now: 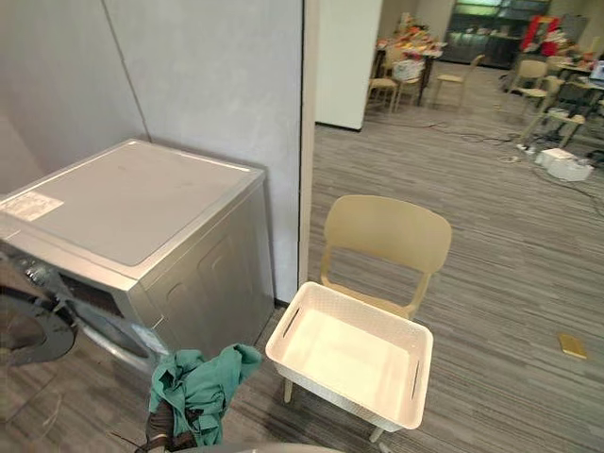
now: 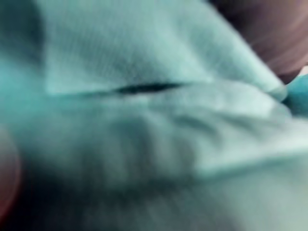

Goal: Pick up the laundry basket with both hands and put the clothes into the washing machine.

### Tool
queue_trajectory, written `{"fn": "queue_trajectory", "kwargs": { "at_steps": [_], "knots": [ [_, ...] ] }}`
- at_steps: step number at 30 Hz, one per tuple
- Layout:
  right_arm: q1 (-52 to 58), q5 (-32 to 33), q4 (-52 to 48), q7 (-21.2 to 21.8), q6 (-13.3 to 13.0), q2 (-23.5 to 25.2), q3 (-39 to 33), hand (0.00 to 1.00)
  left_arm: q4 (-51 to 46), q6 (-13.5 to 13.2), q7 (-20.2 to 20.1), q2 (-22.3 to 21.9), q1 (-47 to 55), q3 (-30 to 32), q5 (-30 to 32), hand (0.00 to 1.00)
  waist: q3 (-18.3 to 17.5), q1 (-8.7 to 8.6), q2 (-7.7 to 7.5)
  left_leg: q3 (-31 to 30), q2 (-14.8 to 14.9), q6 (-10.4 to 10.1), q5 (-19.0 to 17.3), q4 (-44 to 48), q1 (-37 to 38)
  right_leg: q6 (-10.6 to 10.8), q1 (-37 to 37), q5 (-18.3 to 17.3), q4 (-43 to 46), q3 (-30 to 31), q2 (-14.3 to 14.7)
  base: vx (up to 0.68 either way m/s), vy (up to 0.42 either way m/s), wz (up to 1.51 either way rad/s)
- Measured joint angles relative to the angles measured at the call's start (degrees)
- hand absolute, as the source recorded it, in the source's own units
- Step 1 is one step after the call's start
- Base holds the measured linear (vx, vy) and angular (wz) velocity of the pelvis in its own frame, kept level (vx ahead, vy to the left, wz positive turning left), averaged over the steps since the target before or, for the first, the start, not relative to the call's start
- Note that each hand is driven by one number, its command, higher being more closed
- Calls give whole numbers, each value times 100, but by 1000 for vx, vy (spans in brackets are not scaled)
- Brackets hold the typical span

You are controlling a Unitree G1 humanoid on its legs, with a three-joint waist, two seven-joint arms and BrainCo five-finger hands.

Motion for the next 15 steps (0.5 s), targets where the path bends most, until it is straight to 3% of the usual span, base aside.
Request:
{"fn": "queue_trajectory", "kwargs": {
  "at_steps": [4, 7, 8, 10, 11, 12, 13, 14, 15],
  "knots": [
    [-548, -171, 252, -41, -11, -69, 90, 0, -15, 8, 19, 49, -239, 21, -72, 100, 363, 20, -83, -651, -137, -34, 36, 383, -684, -48, -453, -314, 623, -603, -246, -20, -44, 83],
    [-677, -205, 330, -67, -11, -107, 81, 0, -82, 74, 27, 50, -247, 4, -98, 100, 465, 17, -96, -307, 22, 302, -182, 760, -991, -54, -524, -375, 814, -934, -459, 1, -6, 60],
    [-685, -205, 358, -89, -13, -119, 70, 0, -134, 74, 34, 56, -277, -29, -98, 100, 468, -14, -84, 35, 203, 472, -299, 1121, -1113, -54, -496, -374, 871, -1078, -560, 55, 71, 65],
    [-699, -212, 432, -166, -11, -145, 24, 0, -344, 64, 32, 71, -373, -100, -174, 100, 469, -24, -42, 283, 802, 532, -373, 2002, -1326, -47, -345, -371, 1041, -1368, -804, 61, 159, 70],
    [-701, -216, 448, -166, -5, -143, 4, 0, -368, 53, 34, 78, -407, -104, -241, 100, 466, -22, -38, 291, 967, 533, -372, 2090, -1322, -36, -291, -364, 1070, -1420, -862, 50, 260, 62],
    [-698, -285, 467, -167, 28, -140, -68, 0, -458, 47, 49, 81, -446, -143, -759, 100, 458, -34, -12, 309, 1320, 562, -348, 2153, -1300, 42, -161, -319, 1091, -1553, -965, 60, 346, 61],
    [-694, -414, 485, -170, 65, -145, -227, 0, -515, 28, 59, 82, -462, -262, -1106, 100, 407, -18, 76, 376, 1632, 559, -206, 2001, -1279, 197, -74, -236, 1098, -1663, -1050, 75, 388, 61],
    [-730, -461, 488, -174, 88, -146, -322, 0, -517, 32, 59, 82, -491, -320, -1212, 100, 384, -9, 115, 380, 1548, 222, -312, 1984, -1271, 306, -41, -182, 1100, -1707, -1147, 102, 459, 74],
    [-758, -520, 560, -181, 134, -63, -480, 0, -530, 26, 84, 90, -547, -373, -1294, 100, 375, -39, -20, 452, 1226, 161, -394, 1982, -1338, 396, 2, -82, 1040, -1842, -1394, 103, 441, 86]
  ]
}}
